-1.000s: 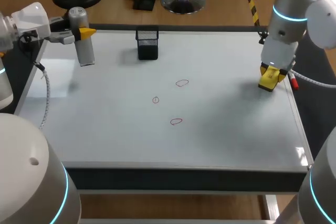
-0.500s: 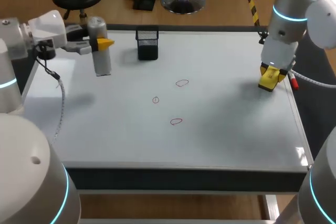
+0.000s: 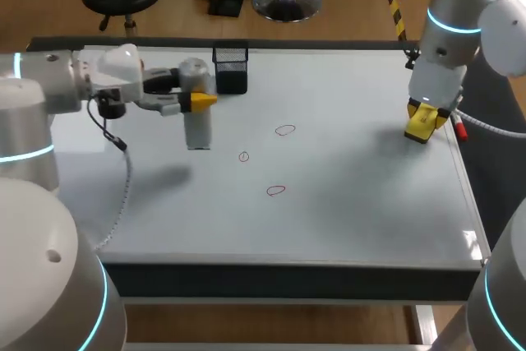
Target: Pick up the inspection probe, press it on each red-marked spot on the whiteboard one by one, put down the probe, pick up the eraser, and wipe off all the red marks.
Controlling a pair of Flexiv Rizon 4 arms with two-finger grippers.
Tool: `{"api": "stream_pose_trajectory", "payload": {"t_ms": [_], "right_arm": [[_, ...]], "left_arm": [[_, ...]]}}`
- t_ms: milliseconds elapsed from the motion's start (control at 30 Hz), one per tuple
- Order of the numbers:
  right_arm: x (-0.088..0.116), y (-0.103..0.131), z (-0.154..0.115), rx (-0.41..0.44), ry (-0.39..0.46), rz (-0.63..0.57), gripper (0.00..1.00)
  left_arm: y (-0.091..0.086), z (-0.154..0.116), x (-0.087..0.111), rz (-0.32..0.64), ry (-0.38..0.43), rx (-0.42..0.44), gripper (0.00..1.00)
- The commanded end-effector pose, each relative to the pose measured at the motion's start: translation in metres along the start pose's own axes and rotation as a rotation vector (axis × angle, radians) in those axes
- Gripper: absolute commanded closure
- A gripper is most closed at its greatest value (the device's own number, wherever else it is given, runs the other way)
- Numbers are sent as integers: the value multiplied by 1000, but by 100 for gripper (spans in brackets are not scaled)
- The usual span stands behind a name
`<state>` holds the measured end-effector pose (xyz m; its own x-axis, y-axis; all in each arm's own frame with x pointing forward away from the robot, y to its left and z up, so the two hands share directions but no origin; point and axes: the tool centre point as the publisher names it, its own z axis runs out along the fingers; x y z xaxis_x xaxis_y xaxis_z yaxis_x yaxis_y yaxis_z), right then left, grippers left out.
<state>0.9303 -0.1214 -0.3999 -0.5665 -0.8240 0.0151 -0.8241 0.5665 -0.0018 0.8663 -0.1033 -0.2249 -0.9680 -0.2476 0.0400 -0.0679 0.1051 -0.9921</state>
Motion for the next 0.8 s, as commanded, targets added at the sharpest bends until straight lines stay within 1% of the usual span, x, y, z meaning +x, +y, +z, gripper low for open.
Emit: {"api": "stream_pose_trajectory", "payload": {"t_ms": [33,433,533,800], "right_arm": [[1,-1,0,2,1,-2,100],[1,-1,0,2,1,-2,100],[1,-1,0,2,1,-2,100],[1,-1,0,2,1,-2,100]], "left_arm": [[7,22,0,23,35,7,100],[21,59,12,47,124,28,100],[27,65,11,67,135,35,100],[40,72,5,60,141,43,100]]}}
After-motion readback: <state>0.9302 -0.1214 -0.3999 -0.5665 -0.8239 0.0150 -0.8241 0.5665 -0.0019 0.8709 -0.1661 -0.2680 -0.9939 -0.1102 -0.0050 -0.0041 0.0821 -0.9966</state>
